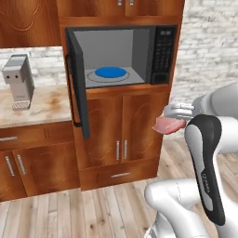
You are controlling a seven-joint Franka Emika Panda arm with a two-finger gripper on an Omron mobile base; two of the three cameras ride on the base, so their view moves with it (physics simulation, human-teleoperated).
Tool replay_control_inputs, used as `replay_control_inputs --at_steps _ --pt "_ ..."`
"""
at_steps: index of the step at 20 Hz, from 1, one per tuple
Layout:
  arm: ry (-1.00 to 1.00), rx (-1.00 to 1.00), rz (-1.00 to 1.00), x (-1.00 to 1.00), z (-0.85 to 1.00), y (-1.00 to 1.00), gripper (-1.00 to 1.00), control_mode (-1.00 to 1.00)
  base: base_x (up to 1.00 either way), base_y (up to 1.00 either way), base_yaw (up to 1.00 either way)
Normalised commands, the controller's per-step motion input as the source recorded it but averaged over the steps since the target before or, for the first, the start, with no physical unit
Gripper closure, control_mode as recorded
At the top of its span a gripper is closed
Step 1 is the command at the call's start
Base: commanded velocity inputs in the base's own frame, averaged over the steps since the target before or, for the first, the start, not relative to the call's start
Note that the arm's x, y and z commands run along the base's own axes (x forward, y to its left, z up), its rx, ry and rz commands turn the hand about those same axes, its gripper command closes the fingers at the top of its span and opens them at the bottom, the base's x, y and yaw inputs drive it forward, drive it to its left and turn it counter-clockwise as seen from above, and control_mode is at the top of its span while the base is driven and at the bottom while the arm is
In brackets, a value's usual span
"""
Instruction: Transport the steak from the fridge to the microwave and turn on the microwave.
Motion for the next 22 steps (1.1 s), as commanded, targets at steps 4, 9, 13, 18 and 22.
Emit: replay_control_inputs --at_steps 4,9,13,18,22 --pt "0.0 0.0 0.0 0.0 0.0 0.0 1.0 1.0 0.64 -0.11 0.0" --pt "0.0 0.0 0.0 0.0 0.0 0.0 1.0 1.0 0.59 0.09 0.0" --pt "0.0 0.0 0.0 0.0 0.0 0.0 1.0 1.0 0.53 0.02 0.0" --pt "0.0 0.0 0.0 0.0 0.0 0.0 1.0 1.0 0.32 0.15 -0.01" --pt "0.0 0.0 0.0 0.0 0.0 0.0 1.0 1.0 0.36 0.24 -0.03"
